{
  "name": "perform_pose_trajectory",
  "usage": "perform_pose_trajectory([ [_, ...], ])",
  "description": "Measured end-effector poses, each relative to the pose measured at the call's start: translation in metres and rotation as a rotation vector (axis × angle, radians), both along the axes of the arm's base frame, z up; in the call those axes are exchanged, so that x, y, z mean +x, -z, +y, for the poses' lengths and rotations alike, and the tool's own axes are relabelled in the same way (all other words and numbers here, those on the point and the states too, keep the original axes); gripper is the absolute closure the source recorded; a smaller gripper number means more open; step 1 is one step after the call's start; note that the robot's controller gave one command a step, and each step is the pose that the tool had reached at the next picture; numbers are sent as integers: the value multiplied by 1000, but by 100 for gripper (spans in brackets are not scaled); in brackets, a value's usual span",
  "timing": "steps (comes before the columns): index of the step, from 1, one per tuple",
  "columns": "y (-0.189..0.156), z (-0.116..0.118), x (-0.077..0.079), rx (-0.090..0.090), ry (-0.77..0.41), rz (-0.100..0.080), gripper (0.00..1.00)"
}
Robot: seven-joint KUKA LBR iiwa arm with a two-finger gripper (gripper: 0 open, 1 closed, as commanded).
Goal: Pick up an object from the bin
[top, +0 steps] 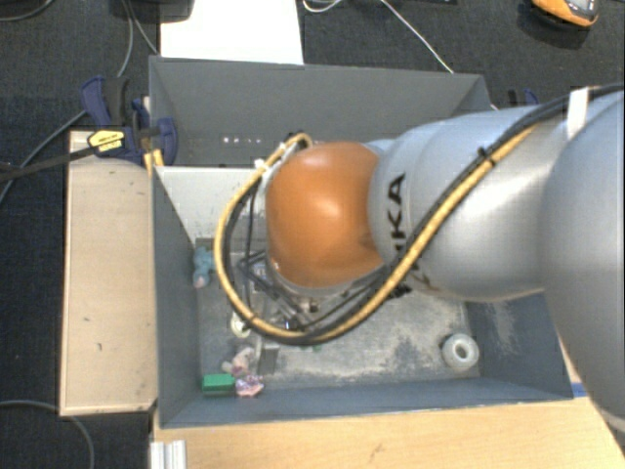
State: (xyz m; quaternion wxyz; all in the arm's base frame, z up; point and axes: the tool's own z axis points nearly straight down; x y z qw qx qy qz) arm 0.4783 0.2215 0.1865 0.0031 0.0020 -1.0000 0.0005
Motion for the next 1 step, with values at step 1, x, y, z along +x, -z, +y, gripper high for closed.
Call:
perform_pose_trajectory([
  [1, -5, -1, 2, 2, 7, -8, 0],
])
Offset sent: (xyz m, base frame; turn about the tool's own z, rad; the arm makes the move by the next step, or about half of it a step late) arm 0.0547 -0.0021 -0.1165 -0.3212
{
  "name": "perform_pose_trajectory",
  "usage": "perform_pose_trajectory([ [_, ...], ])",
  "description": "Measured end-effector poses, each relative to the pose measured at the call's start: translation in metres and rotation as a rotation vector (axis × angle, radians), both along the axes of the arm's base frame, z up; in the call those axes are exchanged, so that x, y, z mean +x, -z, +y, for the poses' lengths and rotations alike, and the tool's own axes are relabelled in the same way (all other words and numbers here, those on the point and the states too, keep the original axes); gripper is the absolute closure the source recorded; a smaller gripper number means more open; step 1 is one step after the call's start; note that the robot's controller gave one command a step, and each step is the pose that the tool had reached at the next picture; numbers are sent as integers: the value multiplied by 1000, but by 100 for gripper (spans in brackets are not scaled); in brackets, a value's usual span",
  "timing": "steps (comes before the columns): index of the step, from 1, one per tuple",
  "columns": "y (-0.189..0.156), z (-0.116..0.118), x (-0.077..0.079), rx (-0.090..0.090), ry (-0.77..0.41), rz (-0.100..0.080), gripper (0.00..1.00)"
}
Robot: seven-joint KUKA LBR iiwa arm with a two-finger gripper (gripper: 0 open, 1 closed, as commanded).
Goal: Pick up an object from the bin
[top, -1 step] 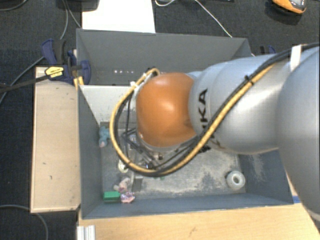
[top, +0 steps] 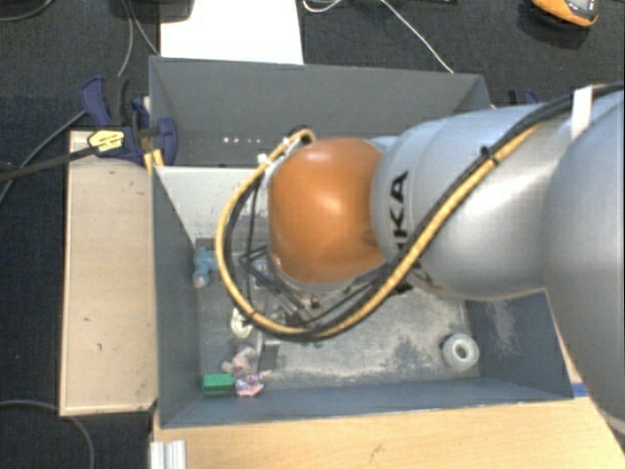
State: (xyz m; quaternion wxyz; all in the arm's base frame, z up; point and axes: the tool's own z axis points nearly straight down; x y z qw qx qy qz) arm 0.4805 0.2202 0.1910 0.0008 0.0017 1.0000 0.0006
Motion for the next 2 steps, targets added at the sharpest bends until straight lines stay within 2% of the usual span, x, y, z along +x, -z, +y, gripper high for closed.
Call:
perform_pose_trajectory([
  [1, 112, 0, 51, -1, -309, 3, 0],
  [2, 68, 12, 54, 1, -505, -6, 0],
])
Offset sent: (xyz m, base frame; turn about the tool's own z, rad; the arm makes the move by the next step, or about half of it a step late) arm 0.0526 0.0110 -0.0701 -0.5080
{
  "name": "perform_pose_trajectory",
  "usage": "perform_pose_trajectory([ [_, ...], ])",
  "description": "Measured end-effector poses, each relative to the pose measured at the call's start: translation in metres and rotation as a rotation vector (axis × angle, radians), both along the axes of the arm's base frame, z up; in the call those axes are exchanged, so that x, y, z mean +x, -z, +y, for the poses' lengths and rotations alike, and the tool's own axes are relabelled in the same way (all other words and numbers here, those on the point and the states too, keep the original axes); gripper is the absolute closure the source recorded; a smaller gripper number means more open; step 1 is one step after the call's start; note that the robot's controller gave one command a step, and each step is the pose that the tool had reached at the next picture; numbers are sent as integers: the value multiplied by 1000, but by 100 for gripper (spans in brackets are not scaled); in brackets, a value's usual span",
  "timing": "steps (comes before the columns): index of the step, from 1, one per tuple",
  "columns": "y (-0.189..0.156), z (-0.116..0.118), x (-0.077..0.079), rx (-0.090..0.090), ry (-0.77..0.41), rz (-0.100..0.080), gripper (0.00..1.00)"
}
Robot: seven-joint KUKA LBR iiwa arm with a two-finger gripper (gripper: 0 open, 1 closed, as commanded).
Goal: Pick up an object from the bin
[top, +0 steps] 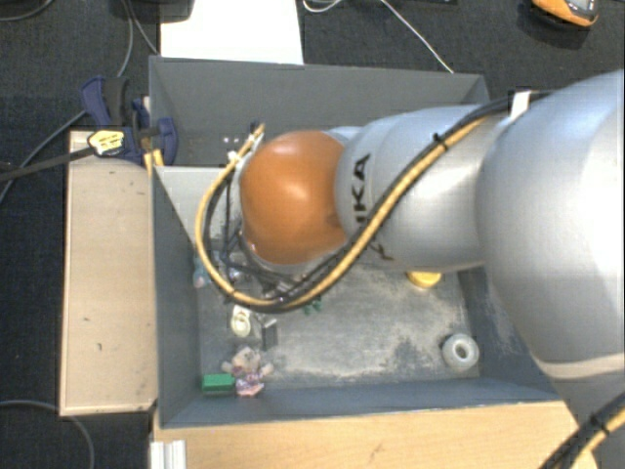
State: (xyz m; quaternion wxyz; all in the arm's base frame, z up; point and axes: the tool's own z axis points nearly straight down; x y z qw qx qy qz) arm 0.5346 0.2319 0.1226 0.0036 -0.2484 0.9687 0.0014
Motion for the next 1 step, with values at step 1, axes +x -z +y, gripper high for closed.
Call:
perform_pose_trajectory([
  [1, 22, -16, -4, -4, -190, 8, 0],
])
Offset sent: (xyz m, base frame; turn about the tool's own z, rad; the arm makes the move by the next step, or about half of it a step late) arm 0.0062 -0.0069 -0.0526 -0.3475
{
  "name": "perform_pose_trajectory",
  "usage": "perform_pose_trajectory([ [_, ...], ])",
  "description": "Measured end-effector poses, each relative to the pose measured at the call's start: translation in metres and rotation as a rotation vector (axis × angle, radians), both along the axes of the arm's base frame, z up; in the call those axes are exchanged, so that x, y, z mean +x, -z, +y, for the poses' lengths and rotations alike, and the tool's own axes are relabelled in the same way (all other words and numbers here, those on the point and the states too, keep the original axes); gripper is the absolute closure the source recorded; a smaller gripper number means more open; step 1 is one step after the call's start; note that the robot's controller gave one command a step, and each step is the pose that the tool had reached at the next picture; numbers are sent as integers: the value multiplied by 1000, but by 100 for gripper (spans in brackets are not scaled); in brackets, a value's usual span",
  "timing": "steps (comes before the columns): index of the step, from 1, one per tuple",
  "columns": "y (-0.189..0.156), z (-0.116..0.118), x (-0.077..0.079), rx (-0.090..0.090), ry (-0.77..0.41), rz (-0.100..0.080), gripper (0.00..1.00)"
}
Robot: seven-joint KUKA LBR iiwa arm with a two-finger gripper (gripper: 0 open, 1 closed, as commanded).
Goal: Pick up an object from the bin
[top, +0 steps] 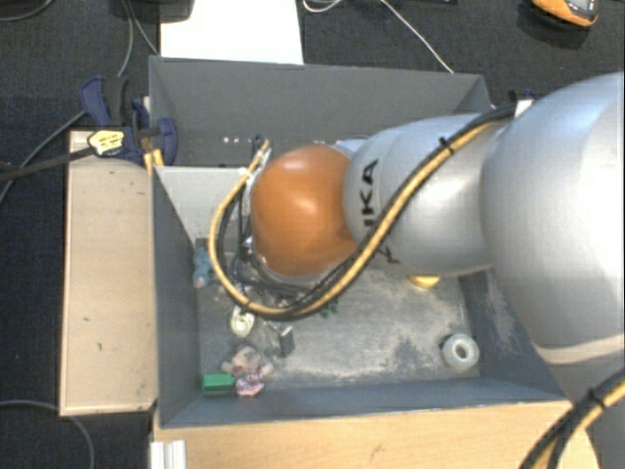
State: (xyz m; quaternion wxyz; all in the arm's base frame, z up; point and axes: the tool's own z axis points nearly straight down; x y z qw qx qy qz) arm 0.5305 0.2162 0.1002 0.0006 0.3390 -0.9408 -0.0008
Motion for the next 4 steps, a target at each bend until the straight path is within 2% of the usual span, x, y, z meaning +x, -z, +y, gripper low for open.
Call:
perform_pose_trajectory([
  [1, 30, 9, 10, 3, -155, -7, 0],
  [2, 29, 18, 18, 4, -110, -4, 100],
  [3, 29, 18, 18, 4, -109, -3, 100],
  [4, 21, 17, 16, 2, -109, 4, 100],
])
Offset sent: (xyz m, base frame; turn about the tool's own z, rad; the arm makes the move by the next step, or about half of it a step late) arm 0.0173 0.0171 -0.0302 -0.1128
